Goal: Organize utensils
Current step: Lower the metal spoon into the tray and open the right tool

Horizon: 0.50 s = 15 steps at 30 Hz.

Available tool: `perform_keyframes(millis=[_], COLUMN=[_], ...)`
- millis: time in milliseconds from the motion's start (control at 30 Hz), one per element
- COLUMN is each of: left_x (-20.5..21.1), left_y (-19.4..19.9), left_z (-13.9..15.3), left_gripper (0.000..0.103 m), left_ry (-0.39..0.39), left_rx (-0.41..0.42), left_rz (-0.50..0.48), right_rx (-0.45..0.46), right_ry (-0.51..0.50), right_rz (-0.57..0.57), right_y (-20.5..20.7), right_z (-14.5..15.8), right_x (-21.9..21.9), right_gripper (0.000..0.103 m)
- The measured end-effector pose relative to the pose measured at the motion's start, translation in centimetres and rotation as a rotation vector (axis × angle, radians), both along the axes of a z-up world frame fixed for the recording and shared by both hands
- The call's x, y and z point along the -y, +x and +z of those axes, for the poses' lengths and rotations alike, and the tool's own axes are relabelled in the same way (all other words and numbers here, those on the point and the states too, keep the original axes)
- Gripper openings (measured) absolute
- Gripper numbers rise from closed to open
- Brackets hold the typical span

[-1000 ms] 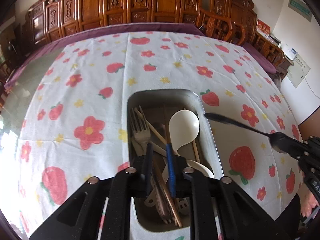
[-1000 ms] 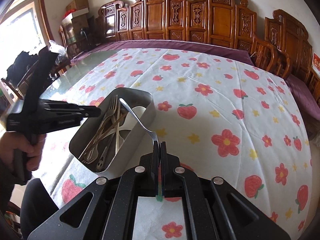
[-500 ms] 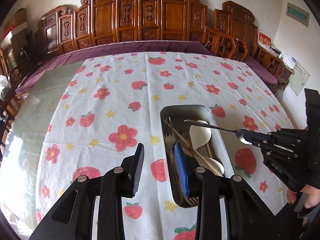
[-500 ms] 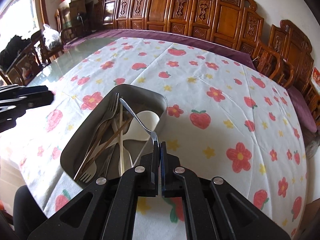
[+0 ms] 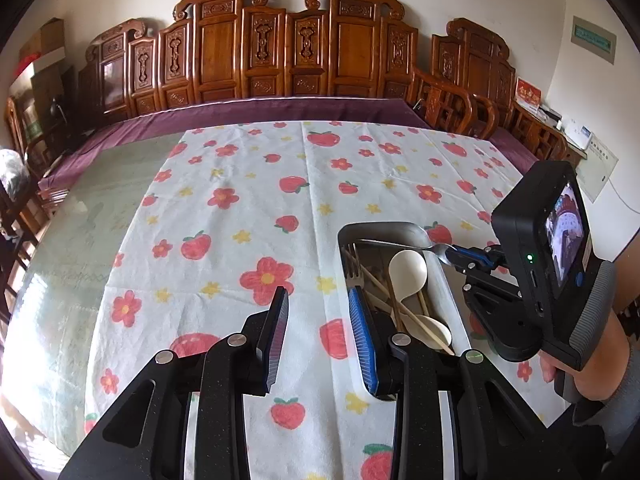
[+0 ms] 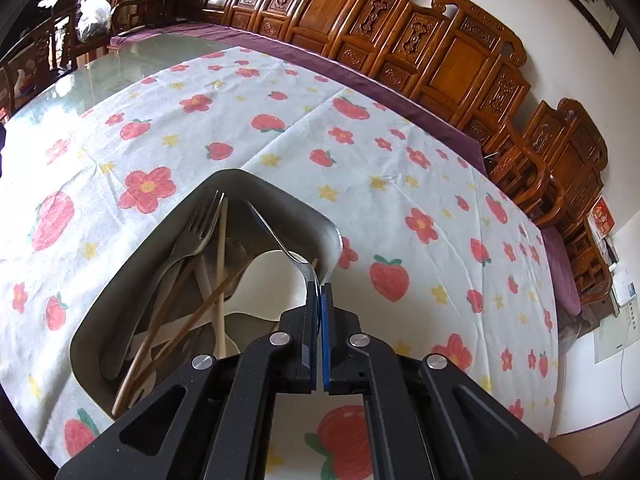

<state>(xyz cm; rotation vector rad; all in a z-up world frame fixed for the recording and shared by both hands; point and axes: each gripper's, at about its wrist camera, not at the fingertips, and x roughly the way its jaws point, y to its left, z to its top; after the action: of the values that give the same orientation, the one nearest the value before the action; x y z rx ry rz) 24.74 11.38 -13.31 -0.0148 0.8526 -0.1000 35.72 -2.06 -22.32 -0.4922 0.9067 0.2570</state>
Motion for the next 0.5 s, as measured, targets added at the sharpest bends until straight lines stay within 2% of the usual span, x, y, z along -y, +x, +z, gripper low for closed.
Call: perform_keyframes(millis=[500], left_x=[-0.9], left_y=[-0.6], left_z=[0.0], left_gripper=[0.030], left_ry=[0.009], left_rx=[0.000], left_rz=[0.005], right_rx=[-0.060], right_ry=[0.093], right_rz=[-0.002], right_y=[-1.7], right_z=[-0.3], right_x=[-0.7], right_gripper=[0.005])
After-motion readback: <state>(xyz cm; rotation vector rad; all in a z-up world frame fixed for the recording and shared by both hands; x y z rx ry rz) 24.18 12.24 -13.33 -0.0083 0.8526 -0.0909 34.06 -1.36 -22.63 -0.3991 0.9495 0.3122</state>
